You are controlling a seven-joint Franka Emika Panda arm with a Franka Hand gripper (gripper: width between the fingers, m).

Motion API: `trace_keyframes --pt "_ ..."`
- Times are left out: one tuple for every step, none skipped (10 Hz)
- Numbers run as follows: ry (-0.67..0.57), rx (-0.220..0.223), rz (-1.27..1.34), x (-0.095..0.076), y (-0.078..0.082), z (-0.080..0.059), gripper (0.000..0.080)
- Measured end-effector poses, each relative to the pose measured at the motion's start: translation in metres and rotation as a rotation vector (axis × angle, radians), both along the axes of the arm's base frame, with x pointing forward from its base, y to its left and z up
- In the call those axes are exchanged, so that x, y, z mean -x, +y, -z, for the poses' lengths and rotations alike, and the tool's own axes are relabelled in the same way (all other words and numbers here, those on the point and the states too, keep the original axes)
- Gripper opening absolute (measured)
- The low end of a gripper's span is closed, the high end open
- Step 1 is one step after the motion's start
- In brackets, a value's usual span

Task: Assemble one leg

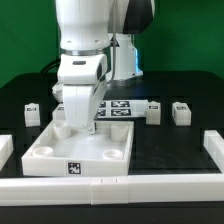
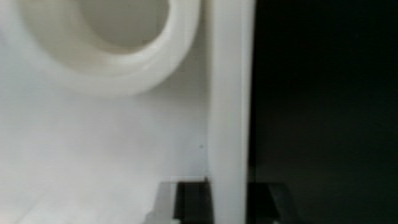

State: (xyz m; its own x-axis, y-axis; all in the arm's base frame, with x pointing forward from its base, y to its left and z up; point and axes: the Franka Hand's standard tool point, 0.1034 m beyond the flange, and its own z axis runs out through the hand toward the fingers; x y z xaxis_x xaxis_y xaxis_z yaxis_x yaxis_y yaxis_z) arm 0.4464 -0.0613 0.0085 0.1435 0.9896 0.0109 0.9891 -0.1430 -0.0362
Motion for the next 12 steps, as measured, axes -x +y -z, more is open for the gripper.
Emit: trace_keyframes --pt "-0.001 0.000 0.000 0.000 0.000 0.000 0.0057" --pt "-0.002 0.000 0.000 -0.001 0.000 0.000 0.0057" --pt "-0.003 0.000 0.000 -0.001 0.000 0.000 0.0057" --pt "-0.003 0.000 0.000 -0.001 0.000 0.000 0.0057" --pt "-0.004 0.000 0.000 -0.001 0.000 0.000 0.0057" --pt "-0.004 0.000 0.000 -0.001 0.000 0.000 0.0057" --pt "-0.004 -0.002 -0.047 -0.003 -0.002 0.000 0.0057" --pt "-0.009 -0.006 -0.105 -0.011 -0.007 0.000 0.0057" --pt "-0.012 -0.014 -0.124 -0.015 0.003 0.000 0.0057" --pt "-0.016 -0.024 -0.152 -0.016 0.018 0.000 0.0057" --pt "-0.018 -0.033 -0.174 -0.017 0.034 0.000 0.0057" --pt "-0.024 -0.032 -0.187 -0.018 0.049 0.000 0.0057"
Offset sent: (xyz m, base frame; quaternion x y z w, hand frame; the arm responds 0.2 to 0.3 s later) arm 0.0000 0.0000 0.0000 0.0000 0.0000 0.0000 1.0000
